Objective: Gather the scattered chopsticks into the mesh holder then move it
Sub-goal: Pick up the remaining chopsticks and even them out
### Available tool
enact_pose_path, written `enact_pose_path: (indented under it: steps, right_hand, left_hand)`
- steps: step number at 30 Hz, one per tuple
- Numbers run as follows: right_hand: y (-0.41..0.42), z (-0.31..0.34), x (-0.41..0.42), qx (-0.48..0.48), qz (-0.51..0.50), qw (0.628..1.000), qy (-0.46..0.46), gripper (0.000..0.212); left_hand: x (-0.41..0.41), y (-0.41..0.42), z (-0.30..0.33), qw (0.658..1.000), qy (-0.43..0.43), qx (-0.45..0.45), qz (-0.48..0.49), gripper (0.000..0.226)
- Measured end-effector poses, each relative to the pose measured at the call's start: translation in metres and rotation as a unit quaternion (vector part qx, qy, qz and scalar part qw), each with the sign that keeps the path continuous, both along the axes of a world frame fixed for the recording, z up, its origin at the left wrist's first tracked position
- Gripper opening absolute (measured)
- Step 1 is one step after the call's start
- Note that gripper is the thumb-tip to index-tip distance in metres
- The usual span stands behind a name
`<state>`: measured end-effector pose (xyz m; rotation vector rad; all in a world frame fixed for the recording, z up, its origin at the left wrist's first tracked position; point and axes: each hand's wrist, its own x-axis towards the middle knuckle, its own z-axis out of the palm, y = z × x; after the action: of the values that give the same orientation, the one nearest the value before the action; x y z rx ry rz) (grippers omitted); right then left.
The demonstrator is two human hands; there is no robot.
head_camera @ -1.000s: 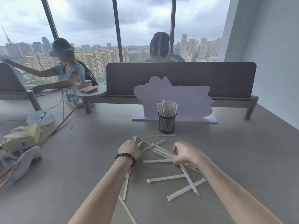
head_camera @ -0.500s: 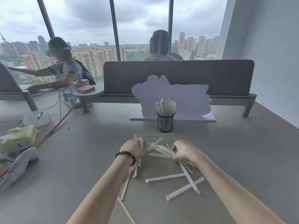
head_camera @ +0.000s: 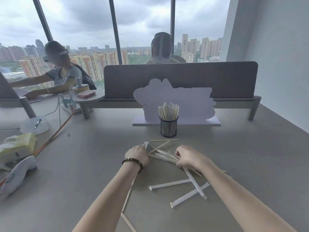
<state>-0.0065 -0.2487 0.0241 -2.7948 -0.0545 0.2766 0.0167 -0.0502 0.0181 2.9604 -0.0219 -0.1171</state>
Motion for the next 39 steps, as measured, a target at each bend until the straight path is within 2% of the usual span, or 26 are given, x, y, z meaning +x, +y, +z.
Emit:
enact_pose_path:
  steps: [4,9,12,17,23,26,32,35,39]
  right_hand:
    - [0.002,-0.003,0.0,-0.029,0.007,0.999,-0.02,0.017]
    - [0.005,-0.009,-0.001,-0.073,0.027,0.996,-0.053,0.018]
    - [0.008,-0.012,-0.002,-0.083,0.035,0.994,-0.058,0.008]
    - [0.011,-0.02,-0.001,-0.085,0.028,0.992,-0.091,0.021]
    - [0.012,-0.03,0.001,-0.103,0.021,0.988,-0.116,0.023]
    - [0.011,-0.034,0.0,-0.121,0.007,0.985,-0.124,0.023]
    - [0.01,-0.028,0.003,-0.082,-0.013,0.987,-0.137,0.027]
    - [0.006,-0.023,0.003,-0.076,-0.002,0.987,-0.139,0.022]
    - [0.001,-0.017,0.006,-0.057,0.001,0.984,-0.171,0.014]
  left_hand:
    - [0.001,-0.001,-0.006,1.0,0.0,0.001,0.013,0.034]
    - [0.003,-0.004,-0.011,1.0,0.012,0.001,0.009,0.033]
    - [0.006,-0.006,-0.014,1.0,0.014,-0.005,0.009,0.032]
    - [0.01,-0.007,-0.012,0.994,-0.009,-0.091,0.057,0.027]
    - [0.016,-0.003,-0.01,0.982,0.008,-0.176,0.066,0.011]
    - [0.019,-0.003,-0.008,0.975,0.005,-0.208,0.072,0.018]
    - [0.021,-0.002,0.0,0.977,-0.012,-0.204,0.055,0.025]
    - [0.023,-0.001,0.003,0.979,-0.039,-0.194,0.042,0.04]
    - [0.02,-0.003,0.013,0.969,-0.064,-0.234,0.041,0.043]
